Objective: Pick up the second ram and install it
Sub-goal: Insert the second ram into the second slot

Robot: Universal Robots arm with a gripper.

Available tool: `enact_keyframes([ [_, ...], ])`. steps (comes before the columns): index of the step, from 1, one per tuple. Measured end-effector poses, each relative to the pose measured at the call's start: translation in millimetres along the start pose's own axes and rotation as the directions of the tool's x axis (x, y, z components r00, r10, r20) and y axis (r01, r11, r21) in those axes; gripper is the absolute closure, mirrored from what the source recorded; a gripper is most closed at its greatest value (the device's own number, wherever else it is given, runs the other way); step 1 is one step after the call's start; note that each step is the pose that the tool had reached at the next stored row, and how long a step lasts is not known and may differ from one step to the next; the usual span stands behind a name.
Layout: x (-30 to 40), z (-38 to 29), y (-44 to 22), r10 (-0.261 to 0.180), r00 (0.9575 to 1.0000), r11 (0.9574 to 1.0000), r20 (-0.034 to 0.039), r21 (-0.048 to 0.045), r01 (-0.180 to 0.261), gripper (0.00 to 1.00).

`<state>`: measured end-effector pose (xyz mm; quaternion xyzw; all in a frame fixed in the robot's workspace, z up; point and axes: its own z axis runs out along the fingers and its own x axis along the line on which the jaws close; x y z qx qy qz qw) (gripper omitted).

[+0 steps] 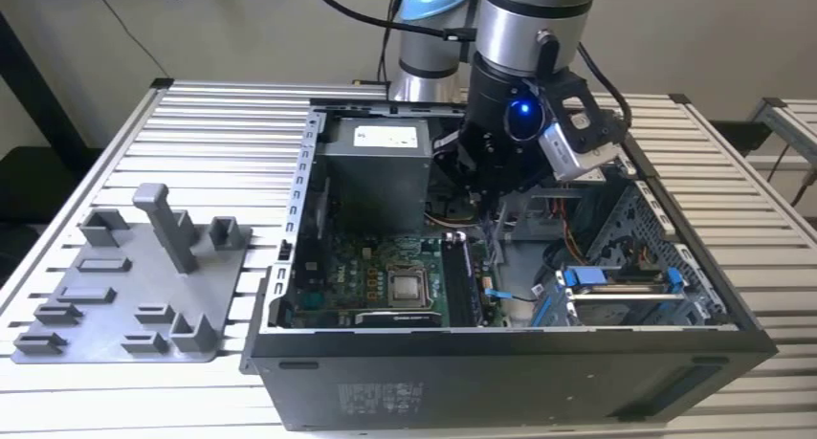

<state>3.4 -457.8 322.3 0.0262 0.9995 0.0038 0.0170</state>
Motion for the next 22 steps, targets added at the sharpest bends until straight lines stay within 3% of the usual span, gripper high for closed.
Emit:
enact_keyframes([
  [5, 8.3, 7.3, -0.5, -0.013, 0.9999, 0.9999, -0.0001, -0.0005, 0.013, 0.86],
  [11, 11.7, 17.9, -0.7, -0.082, 0.9967, 0.9967, -0.0005, -0.0028, 0.082, 0.86],
  [22, 17.4, 37.9, -1.1, -0.070, 0.9975, 0.9975, -0.0010, -0.0024, 0.070, 0.86],
])
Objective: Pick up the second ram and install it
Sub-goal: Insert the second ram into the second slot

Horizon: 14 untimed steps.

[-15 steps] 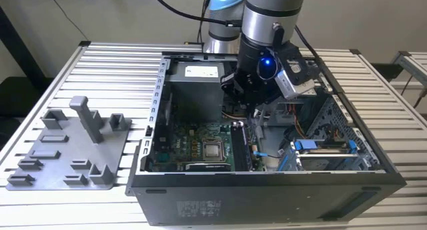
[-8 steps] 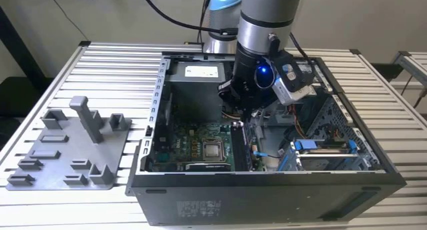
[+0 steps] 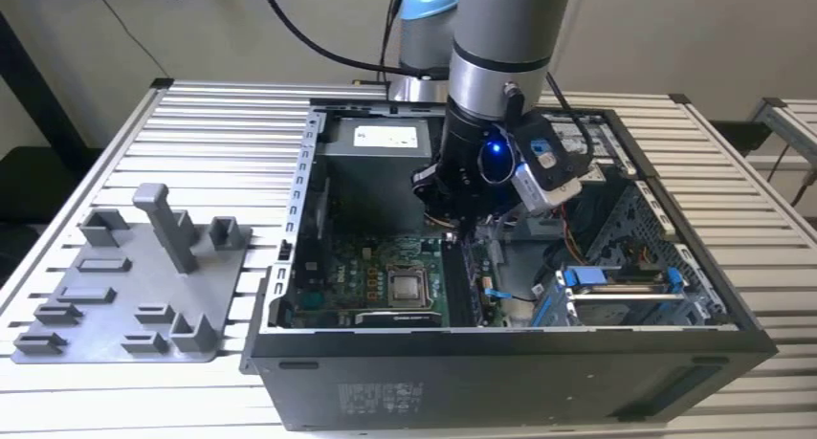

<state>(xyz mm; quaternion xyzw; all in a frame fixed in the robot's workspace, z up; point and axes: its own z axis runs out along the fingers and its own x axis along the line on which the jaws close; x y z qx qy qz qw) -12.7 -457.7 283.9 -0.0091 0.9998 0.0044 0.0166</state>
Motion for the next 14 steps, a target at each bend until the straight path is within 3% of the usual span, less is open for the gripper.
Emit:
enact_keyframes([
  [10, 1.5, 18.1, 0.1, 0.002, 1.0000, 1.0000, -0.0005, 0.0002, -0.002, 0.86],
  [14, 2.5, 25.2, 0.6, 0.022, 0.9998, 0.9998, -0.0016, 0.0010, -0.022, 0.86],
])
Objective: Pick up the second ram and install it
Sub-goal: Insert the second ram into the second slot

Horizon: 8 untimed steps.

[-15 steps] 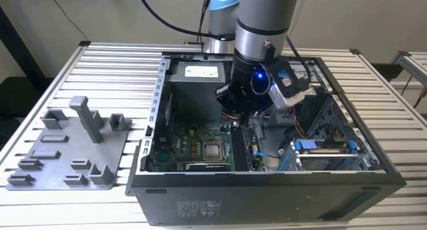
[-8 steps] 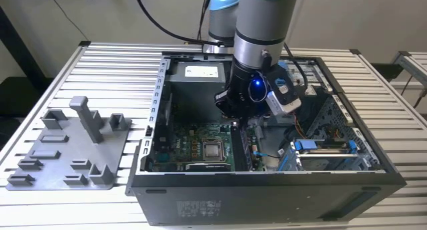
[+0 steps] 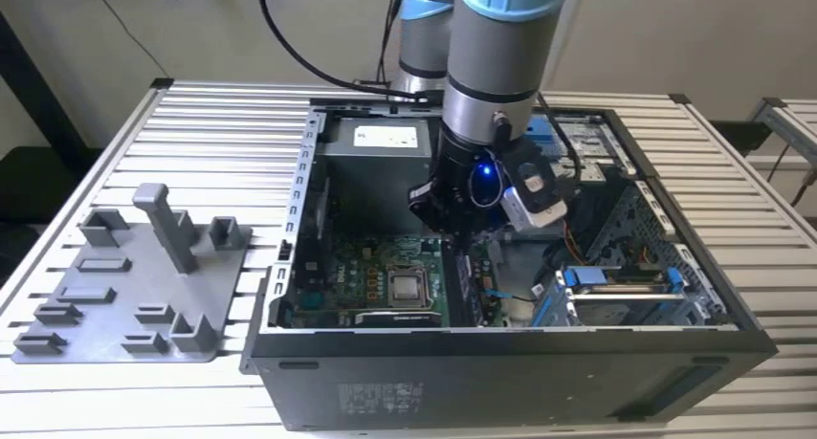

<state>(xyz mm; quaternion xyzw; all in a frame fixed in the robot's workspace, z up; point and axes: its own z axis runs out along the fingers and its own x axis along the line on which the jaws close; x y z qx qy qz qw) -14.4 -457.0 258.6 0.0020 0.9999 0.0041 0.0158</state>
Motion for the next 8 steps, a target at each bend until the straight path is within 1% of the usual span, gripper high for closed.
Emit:
enact_keyframes([
  [6, 0.7, 10.5, 0.2, 0.017, 0.9998, 0.9999, -0.0039, 0.0006, -0.017, 0.86],
  [8, 0.7, 11.5, 0.1, 0.017, 0.9998, 0.9999, -0.0052, 0.0009, -0.017, 0.86],
])
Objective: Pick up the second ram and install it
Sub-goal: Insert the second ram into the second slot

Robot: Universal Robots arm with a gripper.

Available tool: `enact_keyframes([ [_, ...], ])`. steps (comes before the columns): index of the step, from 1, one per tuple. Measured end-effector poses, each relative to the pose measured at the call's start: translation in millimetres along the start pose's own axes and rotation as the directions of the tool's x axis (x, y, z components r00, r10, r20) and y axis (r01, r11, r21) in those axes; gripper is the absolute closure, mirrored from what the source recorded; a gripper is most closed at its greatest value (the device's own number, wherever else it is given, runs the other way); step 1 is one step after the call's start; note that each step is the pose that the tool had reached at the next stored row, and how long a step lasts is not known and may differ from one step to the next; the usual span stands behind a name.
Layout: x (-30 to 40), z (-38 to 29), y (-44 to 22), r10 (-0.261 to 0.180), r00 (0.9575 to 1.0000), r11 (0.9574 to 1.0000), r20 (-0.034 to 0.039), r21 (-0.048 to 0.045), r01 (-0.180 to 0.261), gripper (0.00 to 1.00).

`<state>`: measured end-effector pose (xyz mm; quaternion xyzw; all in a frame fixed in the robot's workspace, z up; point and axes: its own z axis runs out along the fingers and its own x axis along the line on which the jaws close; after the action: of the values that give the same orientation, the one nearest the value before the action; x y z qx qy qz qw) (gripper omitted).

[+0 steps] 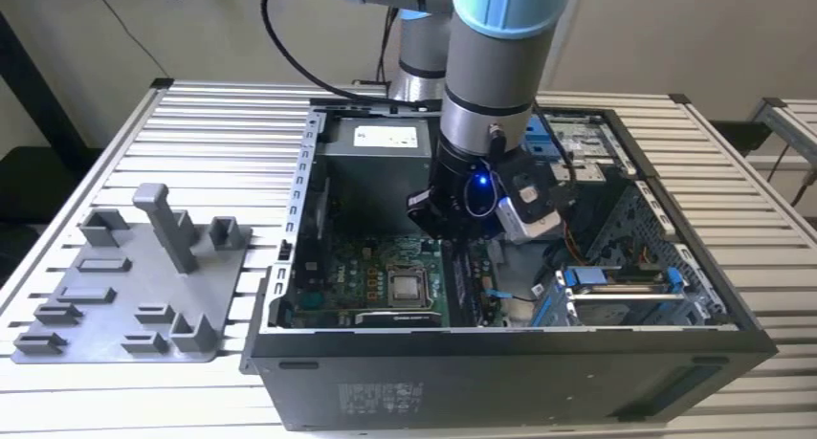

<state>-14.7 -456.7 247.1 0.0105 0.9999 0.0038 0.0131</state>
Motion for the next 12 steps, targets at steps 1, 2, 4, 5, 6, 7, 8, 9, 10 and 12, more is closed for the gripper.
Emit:
enact_keyframes([
  [1, 0.1, 0.0, 0.0, 0.000, 1.0000, 1.0000, -0.0014, 0.0001, 0.000, 0.86],
  [2, 0.3, -0.1, 0.0, 0.000, 1.0000, 1.0000, -0.0023, 0.0002, 0.000, 0.86],
  [4, 0.4, 0.8, 0.1, 0.000, 1.0000, 1.0000, -0.0032, -0.0004, 0.000, 0.86],
  [5, 0.5, 1.6, 0.1, 0.000, 1.0000, 1.0000, -0.0036, -0.0005, 0.000, 0.86],
  [6, 0.5, 2.5, 0.1, 0.000, 1.0000, 1.0000, -0.0039, -0.0002, 0.000, 0.86],
  [7, 0.6, 3.7, 0.1, 0.000, 1.0000, 1.0000, -0.0040, -0.0002, 0.000, 0.86],
  [8, 0.6, 5.0, 0.1, 0.000, 1.0000, 1.0000, -0.0042, -0.0001, 0.000, 0.86],
  [9, 0.6, 6.6, 0.3, 0.000, 1.0000, 1.0000, -0.0045, -0.0001, 0.000, 0.86],
  [10, 0.6, 8.4, 0.5, 0.000, 1.0000, 1.0000, -0.0048, -0.0001, 0.000, 0.86],
  [12, 0.8, 11.9, 0.9, 0.000, 1.0000, 1.0000, -0.0055, -0.0002, 0.000, 0.86],
])
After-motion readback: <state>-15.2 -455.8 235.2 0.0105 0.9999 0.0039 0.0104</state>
